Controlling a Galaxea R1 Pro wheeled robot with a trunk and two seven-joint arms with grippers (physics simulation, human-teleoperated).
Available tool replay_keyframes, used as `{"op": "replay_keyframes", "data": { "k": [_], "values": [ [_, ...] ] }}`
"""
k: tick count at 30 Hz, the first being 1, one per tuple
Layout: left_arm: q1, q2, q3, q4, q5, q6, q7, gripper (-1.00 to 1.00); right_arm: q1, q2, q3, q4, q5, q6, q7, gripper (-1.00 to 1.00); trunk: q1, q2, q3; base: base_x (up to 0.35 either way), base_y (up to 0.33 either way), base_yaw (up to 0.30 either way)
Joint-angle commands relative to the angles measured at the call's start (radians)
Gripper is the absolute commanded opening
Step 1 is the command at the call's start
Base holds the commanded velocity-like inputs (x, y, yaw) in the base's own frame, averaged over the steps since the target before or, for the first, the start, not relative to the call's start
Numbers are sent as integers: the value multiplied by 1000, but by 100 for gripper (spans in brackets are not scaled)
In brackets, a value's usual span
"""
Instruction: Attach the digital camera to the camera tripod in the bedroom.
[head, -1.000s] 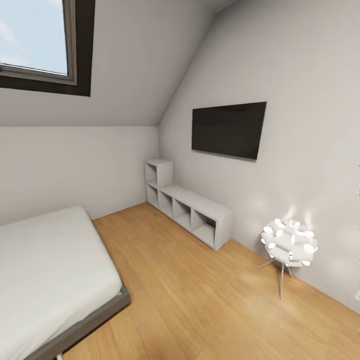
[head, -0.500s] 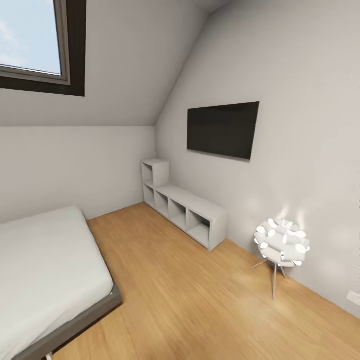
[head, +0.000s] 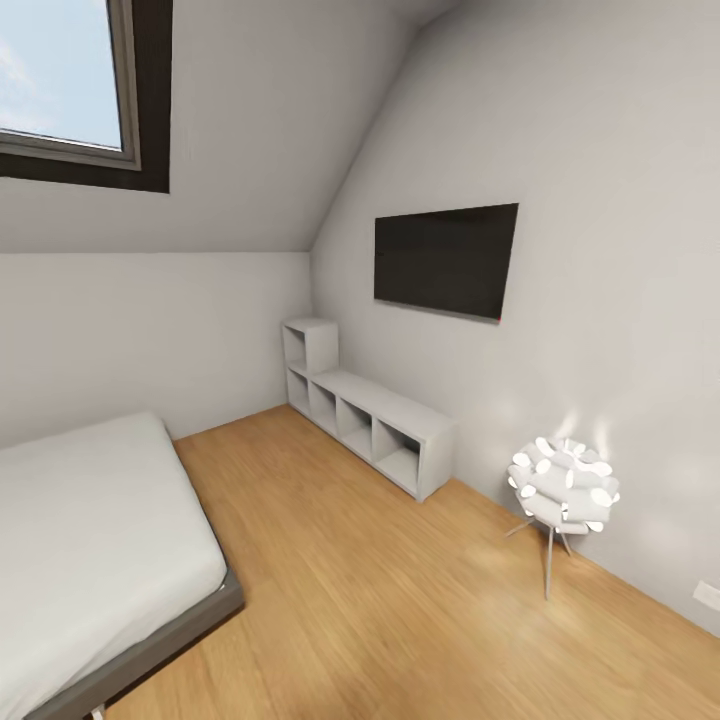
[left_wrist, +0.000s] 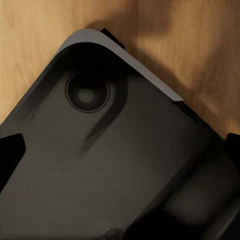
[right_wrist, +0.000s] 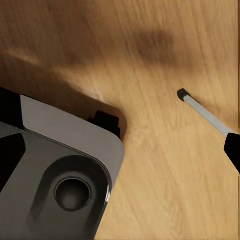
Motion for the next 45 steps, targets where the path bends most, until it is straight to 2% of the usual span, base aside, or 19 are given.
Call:
{"op": "replay_keyframes", "data": {
  "k": [1, 7, 13, 16, 18, 19, 21, 23, 25, 26, 27, 29, 30, 31, 33, 34, 36, 40, 45],
  "values": [
    [1, 0, 8, -2, -3, -1, 0, 100, -2, 0, 8, 3, -1, -6, 1, 100, 0, -1, -1, 0, 0, 0],
    [0, 5, -2, -23, -15, -1, 15, 100, -3, 5, 9, -8, 4, -4, -31, 100, 0, -1, -1, 0, 0, 0],
    [-7, 61, -3, -243, -19, 41, 131, 100, -19, 18, 0, -210, -4, -2, -194, 100, 0, -1, -1, 0, 0, 0],
    [-33, 95, -2, -435, -18, 162, 229, 100, -35, 38, -3, -386, -39, -2, -280, 100, 0, -1, -1, 0, 0, 0],
    [-59, 101, -2, -501, -18, 217, 258, 100, -57, 50, -4, -427, -70, -2, -298, 100, 0, -1, -1, 0, 0, 0],
    [-93, 105, -1, -552, -17, 265, 279, 100, -91, 61, -4, -446, -104, -1, -309, 100, 0, -1, -1, 0, 0, 0],
    [-139, 106, -1, -586, -11, 298, 295, 100, -139, 71, -4, -443, -136, -1, -316, 100, 0, -1, -1, 0, 0, 0],
    [-220, 94, 0, -607, -9, 326, 310, 100, -223, 81, -4, -401, -178, -1, -322, 100, 0, -1, -1, 0, 0, 0],
    [-306, 64, -1, -595, -10, 340, 317, 100, -312, 87, -4, -336, -221, -1, -323, 100, 0, -1, -1, 0, 0, 0],
    [-403, 8, -2, -546, -14, 343, 320, 100, -384, 90, -4, -282, -283, -1, -322, 100, 0, -1, -1, 0, 0, 0],
    [-462, -27, -3, -514, -16, 336, 321, 100, -413, 90, -2, -261, -317, 0, -321, 100, 0, -1, -1, 0, 0, 0],
    [-524, -59, -3, -491, -17, 325, 322, 100, -439, 91, 4, -242, -346, 1, -319, 100, 0, -1, -1, 0, 0, 0],
    [-574, -99, -26, -494, -18, 321, 321, 100, -456, 90, 8, -228, -364, 30, -318, 100, 0, -1, -1, 0, 0, 0],
    [-582, -109, -55, -499, -21, 321, 322, 100, -459, 90, 10, -226, -366, 53, -318, 100, 0, -1, -1, 0, 0, 0],
    [-592, -120, -148, -507, -38, 320, 325, 100, -463, 92, 13, -225, -367, 90, -319, 100, 0, -1, -1, 0, 0, 0],
    [-595, -125, -241, -511, -50, 318, 329, 100, -464, 93, 14, -224, -367, 107, -320, 100, 0, -1, -1, 0, 0, 0],
    [-596, -128, -283, -513, -52, 315, 340, 100, -464, 93, 15, -224, -367, 113, -320, 100, 0, -1, -1, 0, 0, 0],
    [-597, -134, -317, -527, -52, 310, 365, 100, -465, 93, 15, -225, -367, 119, -320, 100, 0, -1, -1, 0, 0, 0],
    [-597, -134, -325, -591, -52, 315, 394, 100, -465, 93, 15, -225, -369, 120, -318, 100, 0, -1, -1, 0, 0, 0]
  ]
}}
